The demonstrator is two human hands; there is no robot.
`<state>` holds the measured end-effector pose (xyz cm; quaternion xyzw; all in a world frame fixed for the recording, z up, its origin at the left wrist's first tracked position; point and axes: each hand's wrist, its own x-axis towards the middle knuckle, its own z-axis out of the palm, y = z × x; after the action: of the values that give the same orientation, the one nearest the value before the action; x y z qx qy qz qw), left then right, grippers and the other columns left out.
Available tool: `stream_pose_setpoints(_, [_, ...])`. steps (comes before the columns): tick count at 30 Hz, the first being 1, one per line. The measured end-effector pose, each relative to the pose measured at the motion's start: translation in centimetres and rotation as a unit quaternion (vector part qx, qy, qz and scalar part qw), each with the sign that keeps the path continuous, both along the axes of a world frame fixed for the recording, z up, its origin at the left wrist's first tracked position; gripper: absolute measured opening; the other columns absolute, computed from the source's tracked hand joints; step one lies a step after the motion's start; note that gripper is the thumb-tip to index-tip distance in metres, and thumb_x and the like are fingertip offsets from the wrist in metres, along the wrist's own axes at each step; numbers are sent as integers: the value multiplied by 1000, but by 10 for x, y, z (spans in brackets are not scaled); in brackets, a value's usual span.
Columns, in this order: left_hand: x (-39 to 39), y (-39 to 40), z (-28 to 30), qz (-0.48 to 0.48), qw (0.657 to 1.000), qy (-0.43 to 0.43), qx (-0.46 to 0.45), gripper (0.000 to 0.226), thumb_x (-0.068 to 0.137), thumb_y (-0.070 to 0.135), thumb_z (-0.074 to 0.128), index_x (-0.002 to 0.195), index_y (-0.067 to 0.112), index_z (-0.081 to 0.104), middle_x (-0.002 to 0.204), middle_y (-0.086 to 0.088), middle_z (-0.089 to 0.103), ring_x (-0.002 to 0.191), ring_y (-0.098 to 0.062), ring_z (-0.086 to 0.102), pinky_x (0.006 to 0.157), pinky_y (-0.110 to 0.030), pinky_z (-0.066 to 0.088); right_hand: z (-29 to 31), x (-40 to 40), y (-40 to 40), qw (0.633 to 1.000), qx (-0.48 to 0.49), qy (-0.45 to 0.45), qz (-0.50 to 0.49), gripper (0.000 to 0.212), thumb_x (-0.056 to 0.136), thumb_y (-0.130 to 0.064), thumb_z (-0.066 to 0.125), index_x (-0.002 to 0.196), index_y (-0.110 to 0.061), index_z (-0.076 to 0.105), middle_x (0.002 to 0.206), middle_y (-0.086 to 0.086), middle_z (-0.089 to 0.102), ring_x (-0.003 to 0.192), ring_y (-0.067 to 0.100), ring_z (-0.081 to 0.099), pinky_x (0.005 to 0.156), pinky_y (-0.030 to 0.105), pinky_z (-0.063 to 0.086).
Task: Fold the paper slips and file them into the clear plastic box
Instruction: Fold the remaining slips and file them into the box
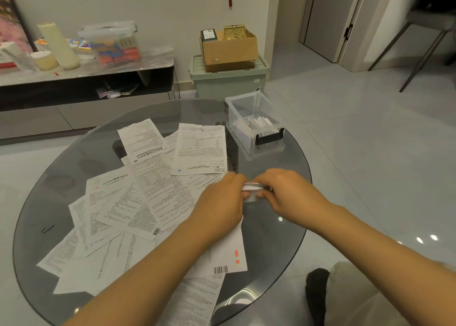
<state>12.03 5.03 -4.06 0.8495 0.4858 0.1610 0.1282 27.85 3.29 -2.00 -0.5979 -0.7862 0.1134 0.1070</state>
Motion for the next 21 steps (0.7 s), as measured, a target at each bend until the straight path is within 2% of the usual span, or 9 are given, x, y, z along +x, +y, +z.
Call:
stream_pose_setpoints(3, [4,-2,-7,-16,1000,-7,-15,28,100,24,34,125,14,44,112,-5,44,87,-25,51,73,-35,39,-6,-4,-2,1000,-11,-1,-16,30,93,-15,48,122,-18,50,114,5,58,101,23,55,82,36,45])
stream_pose_setpoints(5, [4,-2,-7,-22,1000,-5,-13,30,100,24,33,126,12,44,111,-7,44,88,-25,51,77,-37,40,-7,-7,-5,1000,-13,-7,-11,45,95,-15,45,137,-20,33,123,6,54,105,24,54,83,36,46])
stream_pose_setpoints(7, [3,-1,-8,-26,1000,-5,-3,29,100,23,34,125,11,44,110,-7,44,86,-23,49,76,-34,39,-9,-9,-7,999,-11,-29,-8,48,97,-18,41,142,-19,25,126,7,51,107,24,53,84,35,45])
stream_pose_setpoints(12, [4,-1,-2,-13,999,36,-1,15,99,19,37,107,11,47,102,-5,45,78,-17,40,71,-30,34,-4,-15,-6,994,-2,-108,-3,22,95,-11,42,116,-12,47,113,7,48,95,23,54,65,26,31])
stream_pose_setpoints(15, [3,5,12,8,1000,6,-18,14,98,18,40,102,11,50,100,-4,50,85,-21,51,70,-30,37,10,-12,-2,999,12,-52,-10,17,94,-17,45,106,-13,56,101,5,55,90,25,56,66,29,36])
stream_pose_setpoints(18, [4,14,35,16,999,-40,2,15,97,17,42,103,11,55,98,-3,53,85,-20,53,75,-32,43,33,-6,7,998,54,31,-31,19,93,-22,50,102,-19,66,89,4,64,82,24,57,68,33,45])
stream_pose_setpoints(21, [11,35,58,-11,996,-83,17,13,95,15,46,104,14,56,99,-1,55,84,-17,53,77,-33,45,52,3,21,992,95,60,-62,15,90,-20,55,92,-16,68,73,2,63,72,21,54,62,32,45])
